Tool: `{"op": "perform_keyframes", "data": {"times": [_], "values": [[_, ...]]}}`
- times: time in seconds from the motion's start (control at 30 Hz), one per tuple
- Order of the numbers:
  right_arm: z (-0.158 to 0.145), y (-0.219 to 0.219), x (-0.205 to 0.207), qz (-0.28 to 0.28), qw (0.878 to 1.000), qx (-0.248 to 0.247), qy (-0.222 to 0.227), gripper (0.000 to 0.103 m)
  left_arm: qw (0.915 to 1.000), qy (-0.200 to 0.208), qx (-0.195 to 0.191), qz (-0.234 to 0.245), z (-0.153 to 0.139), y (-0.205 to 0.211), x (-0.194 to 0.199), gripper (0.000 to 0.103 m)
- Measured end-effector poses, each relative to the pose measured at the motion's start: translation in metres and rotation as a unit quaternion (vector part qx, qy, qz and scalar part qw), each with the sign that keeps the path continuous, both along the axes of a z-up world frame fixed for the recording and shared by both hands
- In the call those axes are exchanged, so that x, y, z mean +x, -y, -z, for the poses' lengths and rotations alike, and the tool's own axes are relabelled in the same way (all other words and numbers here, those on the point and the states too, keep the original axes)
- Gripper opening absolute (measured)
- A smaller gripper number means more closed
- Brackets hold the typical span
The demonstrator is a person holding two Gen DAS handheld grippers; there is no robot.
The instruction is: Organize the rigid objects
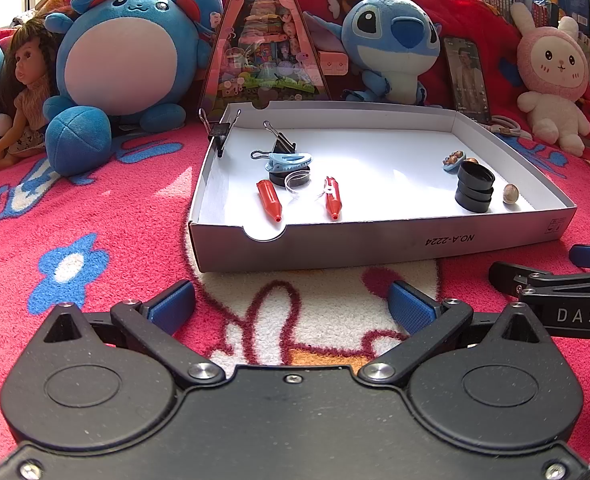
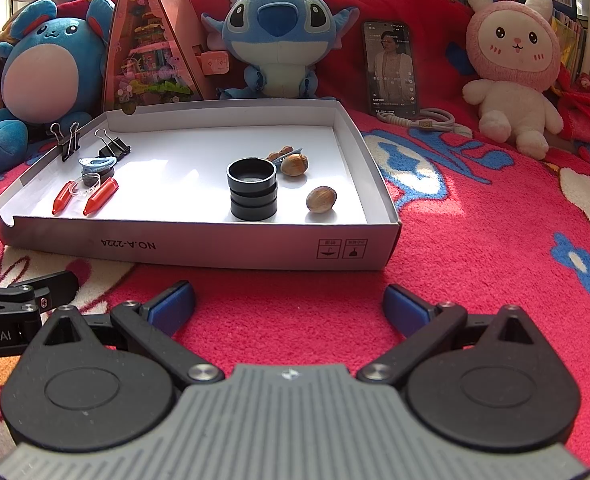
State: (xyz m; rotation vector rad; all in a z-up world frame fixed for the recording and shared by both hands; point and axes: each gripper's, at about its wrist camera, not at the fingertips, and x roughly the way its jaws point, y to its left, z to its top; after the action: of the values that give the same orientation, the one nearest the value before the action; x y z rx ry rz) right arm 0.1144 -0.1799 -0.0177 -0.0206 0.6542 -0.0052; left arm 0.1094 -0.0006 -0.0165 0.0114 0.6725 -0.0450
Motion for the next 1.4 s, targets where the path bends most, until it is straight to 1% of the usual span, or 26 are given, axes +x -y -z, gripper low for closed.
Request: {"op": "perform_keyframes", "data": {"times": [0.27,0.4,1.4], "values": [[0.0004,-0.0016,0.0002,0.001,1.0,-0.007,0.0,0.103,1.0,0.0,0.0,0.0,-0.0002,0.0001,0.0,0.103],[0.001,-0.0004,0.0001,0.0,1.0,-0.001,-0.001,0.103,1.0,0.0,0.0,0.0,-0.0002,0.0002,0.0001,0.103],[0.0011,-0.0005,0.0004,0.0,1.0,0.0,-0.001,0.103,1.0,0.0,0.0,0.0,0.0,0.0002,0.0004,0.103]]}}
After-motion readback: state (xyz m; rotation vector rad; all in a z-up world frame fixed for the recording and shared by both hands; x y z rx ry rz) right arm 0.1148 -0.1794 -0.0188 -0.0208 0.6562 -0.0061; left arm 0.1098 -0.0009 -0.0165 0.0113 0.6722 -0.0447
